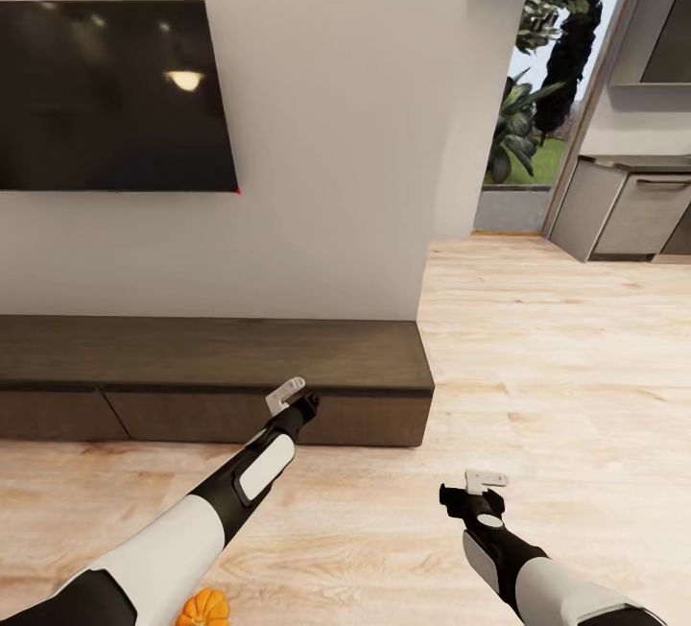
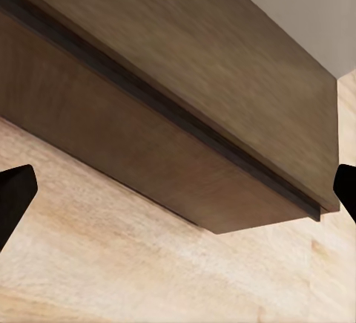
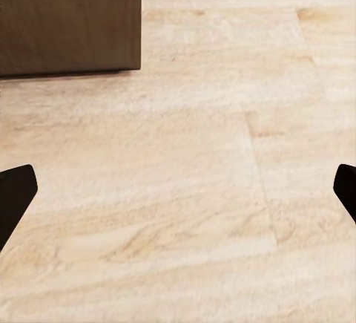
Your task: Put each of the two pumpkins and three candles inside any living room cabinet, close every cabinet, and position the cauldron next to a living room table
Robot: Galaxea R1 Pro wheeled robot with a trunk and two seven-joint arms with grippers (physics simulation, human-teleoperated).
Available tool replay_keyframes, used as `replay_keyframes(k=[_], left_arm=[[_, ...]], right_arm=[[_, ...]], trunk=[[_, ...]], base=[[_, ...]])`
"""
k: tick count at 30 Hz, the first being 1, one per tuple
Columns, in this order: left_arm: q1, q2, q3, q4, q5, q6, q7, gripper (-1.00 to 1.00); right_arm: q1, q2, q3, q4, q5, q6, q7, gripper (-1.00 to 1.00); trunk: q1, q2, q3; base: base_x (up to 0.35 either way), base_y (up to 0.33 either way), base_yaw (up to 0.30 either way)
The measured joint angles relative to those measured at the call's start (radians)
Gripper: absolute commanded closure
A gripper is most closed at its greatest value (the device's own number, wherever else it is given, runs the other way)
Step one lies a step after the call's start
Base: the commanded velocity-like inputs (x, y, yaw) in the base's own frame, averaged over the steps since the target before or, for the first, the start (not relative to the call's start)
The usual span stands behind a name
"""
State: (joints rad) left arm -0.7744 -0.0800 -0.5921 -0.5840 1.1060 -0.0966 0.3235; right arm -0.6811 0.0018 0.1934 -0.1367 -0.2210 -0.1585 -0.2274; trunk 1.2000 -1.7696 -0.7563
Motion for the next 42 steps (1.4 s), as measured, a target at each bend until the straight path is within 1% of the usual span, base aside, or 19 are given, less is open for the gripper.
replay_keyframes(k=[2,5,7,29,33,39,42], left_arm=[[0.001,-0.001,0.0,0.0,0.0,0.0,0.0,-1.0],[0.001,-0.001,0.0,0.0,0.0,0.001,0.0,-1.0],[0.001,-0.001,0.0,0.0,0.0,0.001,0.0,-1.0],[0.003,-0.002,0.0,0.004,0.0,-0.004,0.0,-1.0],[0.003,-0.003,0.0,0.004,0.0,-0.005,0.0,-1.0],[0.003,-0.003,0.0,0.005,0.0,-0.003,0.0,-1.0],[0.003,-0.003,0.0,0.005,0.0,-0.004,0.0,-1.0]], right_arm=[[0.0,0.001,0.0,0.0,0.004,-0.001,0.0,-1.0],[0.0,0.001,0.0,0.0,0.028,-0.002,-0.001,-1.0],[0.0,0.001,0.0,0.0,0.032,-0.002,0.0,-1.0],[0.0,0.001,0.0,0.0,0.035,-0.002,-0.001,-1.0],[0.0,0.001,0.0,-0.001,0.036,-0.002,-0.001,-1.0],[0.0,0.001,0.0,-0.001,0.036,-0.002,-0.001,-1.0],[0.0,0.001,0.0,-0.001,0.036,-0.002,-0.001,-1.0]], trunk=[[0.0,0.0,0.0],[0.0,0.0,0.0],[0.0,0.0,0.0],[0.0,0.0,0.0],[0.0,0.0,0.0],[0.0,0.0,0.0],[0.0,0.0,0.0]], base=[[0.001,0.0,0.0],[0.084,-0.007,0.0],[0.173,-0.043,0.0],[0.016,-0.006,0.0],[0.004,-0.17,0.028],[0.071,-0.294,0.185],[0.04,-0.095,0.057]])
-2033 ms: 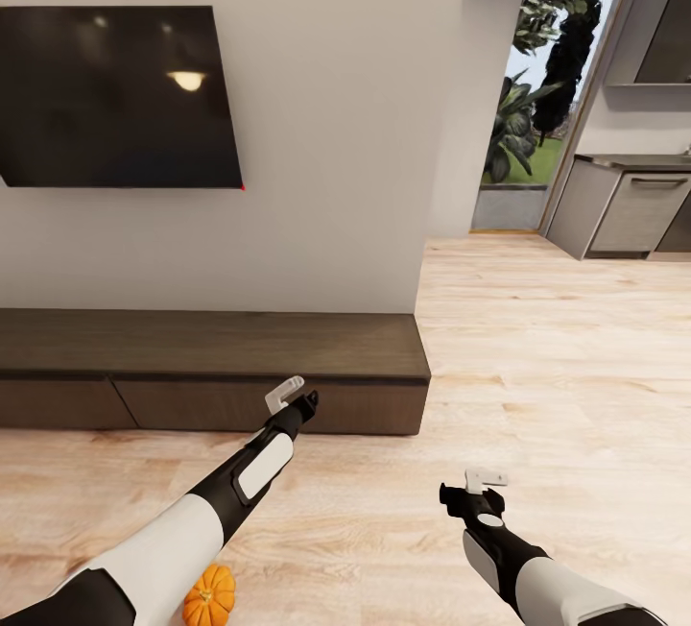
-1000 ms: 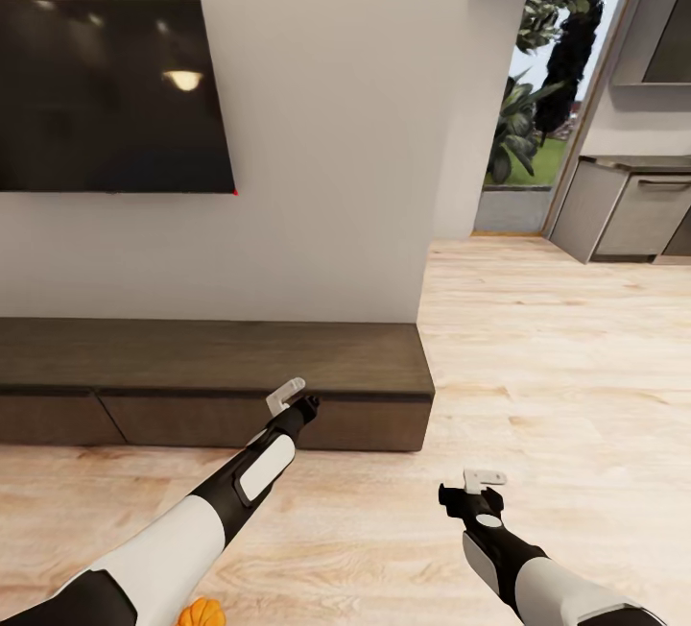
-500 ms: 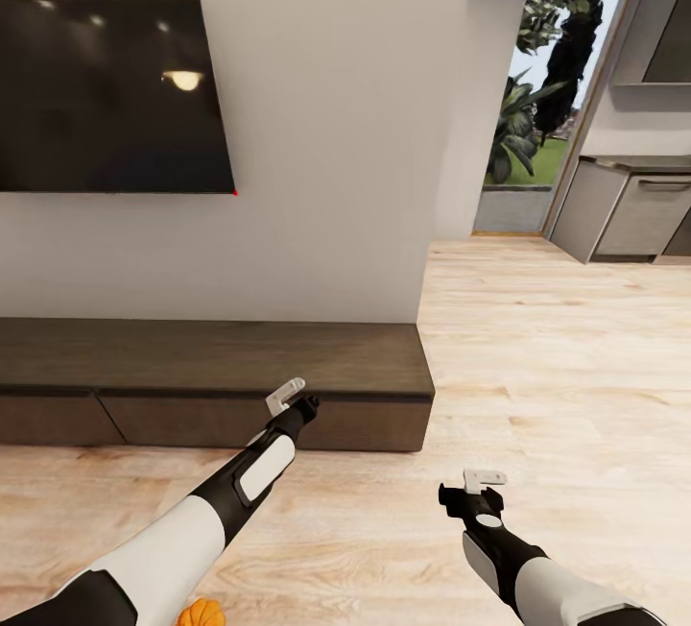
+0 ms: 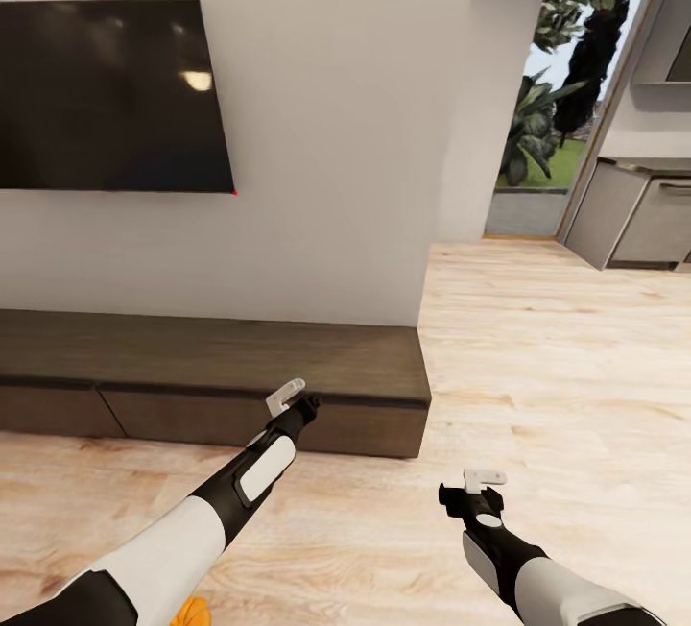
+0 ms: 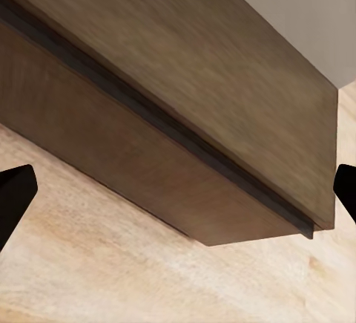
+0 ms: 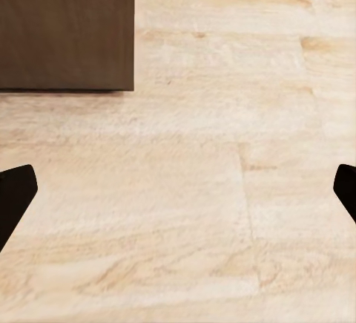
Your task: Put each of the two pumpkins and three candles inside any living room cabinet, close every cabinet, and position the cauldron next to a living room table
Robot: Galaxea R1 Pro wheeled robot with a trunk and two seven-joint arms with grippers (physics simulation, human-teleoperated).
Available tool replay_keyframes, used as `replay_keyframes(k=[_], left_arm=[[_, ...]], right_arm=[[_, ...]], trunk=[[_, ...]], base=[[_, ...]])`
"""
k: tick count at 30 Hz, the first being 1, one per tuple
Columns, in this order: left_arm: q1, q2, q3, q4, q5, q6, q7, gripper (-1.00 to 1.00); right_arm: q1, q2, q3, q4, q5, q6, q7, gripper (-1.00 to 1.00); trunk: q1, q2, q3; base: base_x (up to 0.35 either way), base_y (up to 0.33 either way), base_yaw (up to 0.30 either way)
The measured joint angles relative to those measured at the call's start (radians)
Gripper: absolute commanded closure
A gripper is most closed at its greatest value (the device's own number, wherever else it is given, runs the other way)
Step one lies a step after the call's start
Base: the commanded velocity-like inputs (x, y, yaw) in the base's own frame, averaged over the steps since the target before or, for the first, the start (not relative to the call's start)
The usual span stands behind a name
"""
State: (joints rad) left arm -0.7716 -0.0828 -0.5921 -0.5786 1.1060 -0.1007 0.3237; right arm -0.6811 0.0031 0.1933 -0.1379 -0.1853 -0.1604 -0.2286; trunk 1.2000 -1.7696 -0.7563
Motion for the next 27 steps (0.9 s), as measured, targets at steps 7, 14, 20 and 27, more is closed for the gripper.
replay_keyframes(k=[7,14,20,27], left_arm=[[0.0,0.0,0.0,0.0,0.0,-0.001,0.0,-1.0],[0.0,0.0,0.0,0.0,0.0,-0.001,0.0,-1.0],[0.0,0.0,0.0,0.0,0.0,0.0,0.0,-1.0],[0.0,0.0,0.0,0.002,0.0,0.0,0.0,-1.0]], right_arm=[[0.0,0.0,-0.001,0.001,0.0,-0.001,0.0,-1.0],[0.0,-0.001,-0.001,0.001,0.0,0.001,0.0,-1.0],[0.0,0.0,-0.002,0.001,0.0,0.001,0.0,-1.0],[0.0,0.0,-0.002,0.001,0.0,0.001,0.001,-1.0]], trunk=[[0.0,0.0,0.0],[0.0,0.0,0.0],[0.0,0.0,0.0],[0.0,0.0,0.0]], base=[[0.004,-0.009,0.006],[0.0,0.0,0.0],[0.043,0.006,0.0],[0.235,0.048,0.0]])
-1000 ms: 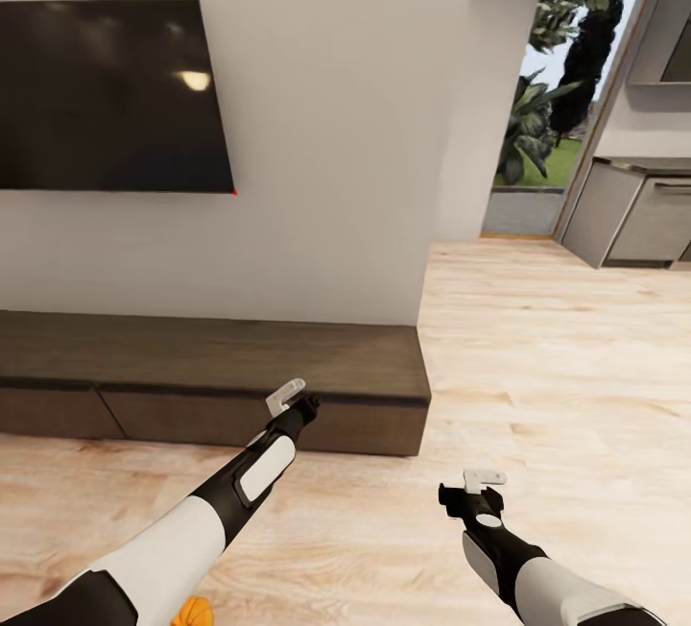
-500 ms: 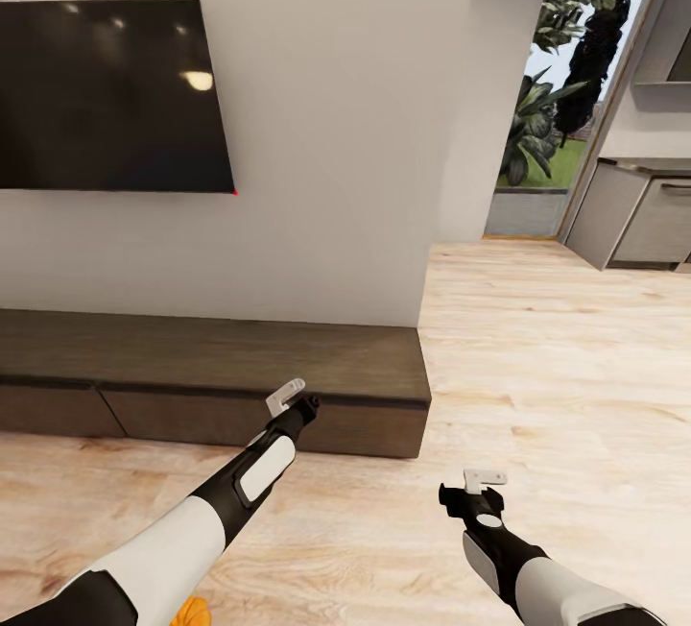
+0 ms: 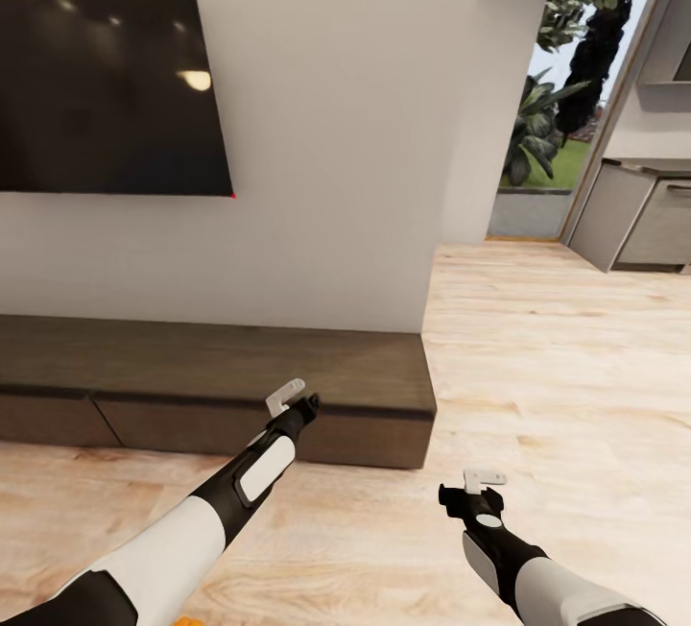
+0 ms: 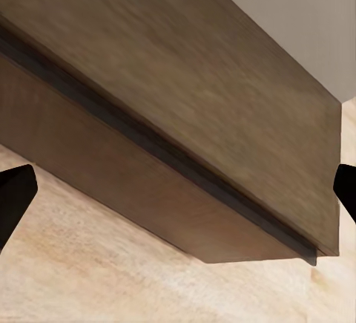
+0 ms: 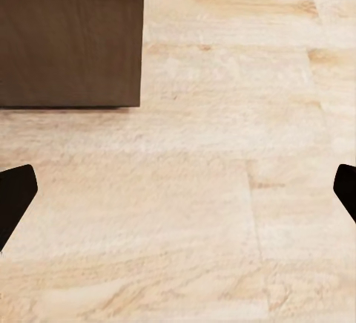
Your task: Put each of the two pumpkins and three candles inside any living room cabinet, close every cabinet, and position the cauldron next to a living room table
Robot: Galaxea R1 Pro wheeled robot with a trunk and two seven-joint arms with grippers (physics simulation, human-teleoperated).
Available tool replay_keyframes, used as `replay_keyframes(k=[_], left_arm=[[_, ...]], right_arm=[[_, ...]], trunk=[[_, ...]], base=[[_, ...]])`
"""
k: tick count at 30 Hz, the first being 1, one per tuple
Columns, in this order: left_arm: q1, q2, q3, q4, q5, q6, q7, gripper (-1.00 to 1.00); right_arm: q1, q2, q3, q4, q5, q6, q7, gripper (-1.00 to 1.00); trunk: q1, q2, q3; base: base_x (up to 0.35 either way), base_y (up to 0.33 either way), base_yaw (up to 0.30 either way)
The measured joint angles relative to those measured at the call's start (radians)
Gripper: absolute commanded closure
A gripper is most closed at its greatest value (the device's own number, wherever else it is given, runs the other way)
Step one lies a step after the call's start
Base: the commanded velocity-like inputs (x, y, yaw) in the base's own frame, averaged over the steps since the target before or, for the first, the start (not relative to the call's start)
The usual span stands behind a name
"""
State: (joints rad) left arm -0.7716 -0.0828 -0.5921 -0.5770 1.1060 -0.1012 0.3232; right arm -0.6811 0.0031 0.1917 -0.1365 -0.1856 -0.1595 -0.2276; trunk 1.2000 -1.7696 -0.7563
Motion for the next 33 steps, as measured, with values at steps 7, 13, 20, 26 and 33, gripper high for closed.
replay_keyframes(k=[7,13,20,26,33], left_arm=[[0.0,0.0,0.0,0.0,0.0,0.0,0.0,-1.0],[0.0,0.0,0.0,0.0,0.0,0.0,0.0,-1.0],[0.0,0.0,0.0,0.0,0.0,0.0,0.0,-1.0],[0.0,0.0,0.0,0.0,0.0,0.0,0.0,-1.0],[0.0,0.0,0.0,-0.001,0.0,0.0,0.0,-1.0]], right_arm=[[0.0,0.0,0.0,0.0,0.0,-0.001,0.0,-1.0],[0.001,0.0,0.0,0.0,0.0,-0.002,0.001,-1.0],[0.001,0.0,0.0,0.0,-0.001,-0.002,0.001,-1.0],[0.002,0.0,0.0,0.0,-0.001,-0.002,0.001,-1.0],[0.002,0.0,0.001,0.0,-0.002,0.0,0.001,-1.0]], trunk=[[0.0,0.0,0.0],[0.0,0.0,0.0],[0.0,0.0,0.002],[0.0,0.0,0.007],[0.0,0.0,0.008]], base=[[0.015,0.003,0.0],[0.0,0.0,0.0],[0.0,0.0,-0.119],[0.006,0.001,-0.207],[0.159,0.057,-0.03]])
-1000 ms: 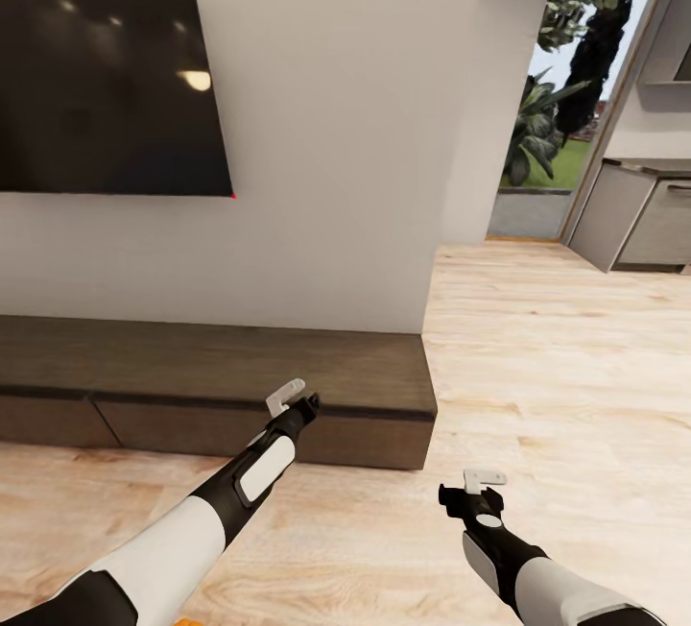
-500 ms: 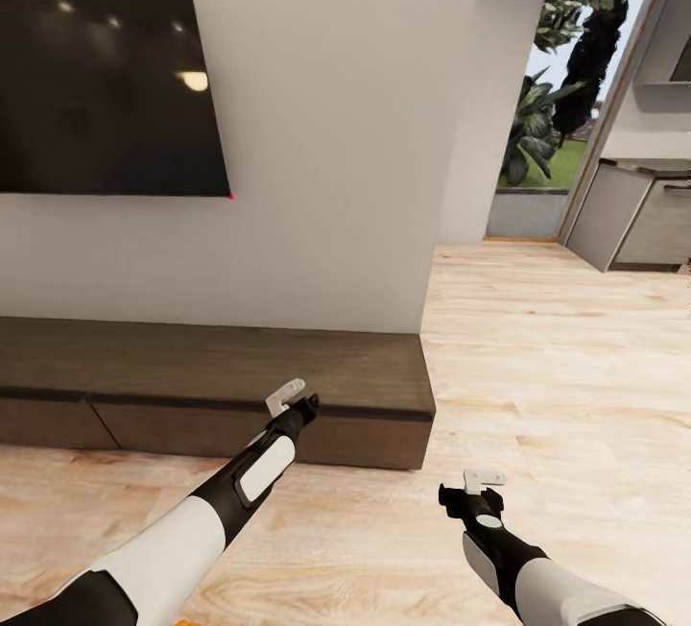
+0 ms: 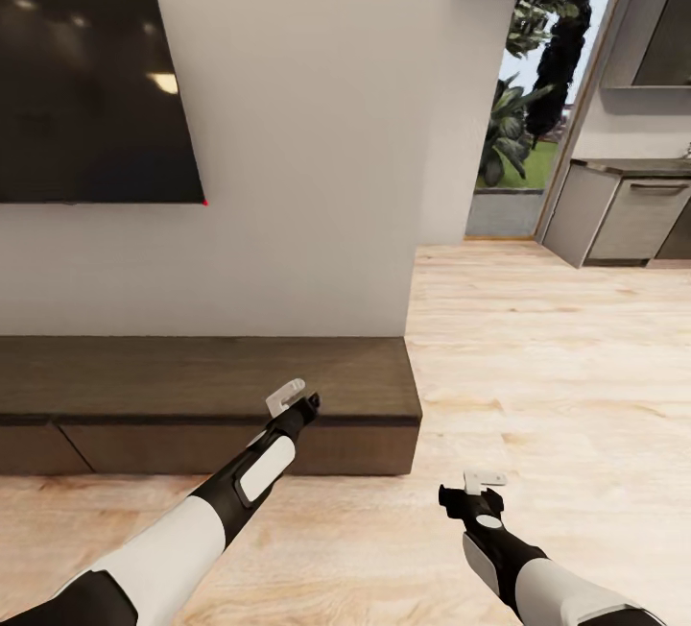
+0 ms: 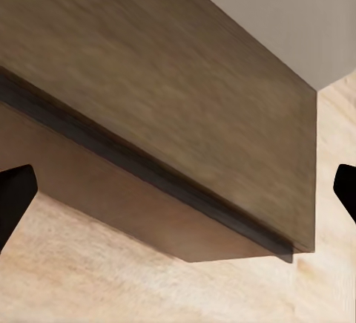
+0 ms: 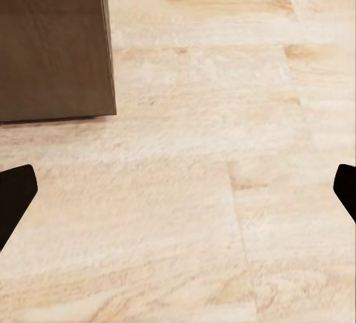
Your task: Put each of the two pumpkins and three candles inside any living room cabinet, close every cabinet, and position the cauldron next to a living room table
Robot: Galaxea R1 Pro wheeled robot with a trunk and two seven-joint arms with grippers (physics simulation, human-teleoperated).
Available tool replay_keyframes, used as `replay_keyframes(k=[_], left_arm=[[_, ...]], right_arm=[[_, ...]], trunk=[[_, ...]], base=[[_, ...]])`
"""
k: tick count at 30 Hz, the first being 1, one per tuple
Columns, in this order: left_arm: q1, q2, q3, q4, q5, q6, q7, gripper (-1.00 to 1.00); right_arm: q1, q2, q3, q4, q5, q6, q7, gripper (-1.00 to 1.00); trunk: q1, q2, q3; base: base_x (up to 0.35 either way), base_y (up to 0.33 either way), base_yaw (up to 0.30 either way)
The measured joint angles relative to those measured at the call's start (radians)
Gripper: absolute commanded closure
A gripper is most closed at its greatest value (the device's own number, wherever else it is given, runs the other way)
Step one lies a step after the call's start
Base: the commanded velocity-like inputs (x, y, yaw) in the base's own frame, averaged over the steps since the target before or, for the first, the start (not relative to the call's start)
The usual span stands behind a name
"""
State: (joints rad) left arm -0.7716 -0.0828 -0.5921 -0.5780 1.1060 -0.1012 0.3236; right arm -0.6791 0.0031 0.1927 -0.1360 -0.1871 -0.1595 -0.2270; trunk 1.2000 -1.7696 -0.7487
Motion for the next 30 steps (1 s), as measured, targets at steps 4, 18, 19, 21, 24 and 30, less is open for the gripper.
replay_keyframes(k=[4,18,19,21,24,30], left_arm=[[0.0,0.0,0.0,0.001,0.0,0.0,0.0,-1.0],[0.001,0.008,0.001,-0.102,0.002,0.015,0.0,-1.0],[0.003,0.01,0.0,-0.165,0.001,0.035,0.001,-1.0],[0.004,0.012,0.0,-0.231,0.002,0.078,0.001,-1.0],[0.004,0.013,0.008,-0.332,0.007,0.236,-0.002,-1.0],[0.004,0.014,0.082,-0.493,0.077,0.505,-0.041,-1.0]], right_arm=[[0.0,0.0,0.0,0.0,0.001,0.0,0.0,-1.0],[0.0,0.0,0.045,-0.01,0.072,0.005,-0.014,-1.0],[-0.001,0.0,0.064,-0.012,0.115,0.008,-0.028,-1.0],[-0.001,0.001,0.073,-0.012,0.164,0.01,-0.066,-1.0],[-0.002,0.011,0.08,-0.014,0.304,0.011,-0.164,-1.0],[-0.001,0.045,0.08,-0.014,0.538,0.013,-0.311,-1.0]], trunk=[[0.0,0.0,0.0],[0.0,0.0,0.0],[0.0,0.0,0.0],[0.0,0.0,0.0],[0.0,0.0,0.0],[0.0,0.0,0.0]], base=[[0.025,0.008,-0.001],[0.002,0.001,0.0],[0.0,0.0,0.0],[0.0,0.0,0.0],[0.0,0.0,0.0],[0.0,0.0,0.0]])
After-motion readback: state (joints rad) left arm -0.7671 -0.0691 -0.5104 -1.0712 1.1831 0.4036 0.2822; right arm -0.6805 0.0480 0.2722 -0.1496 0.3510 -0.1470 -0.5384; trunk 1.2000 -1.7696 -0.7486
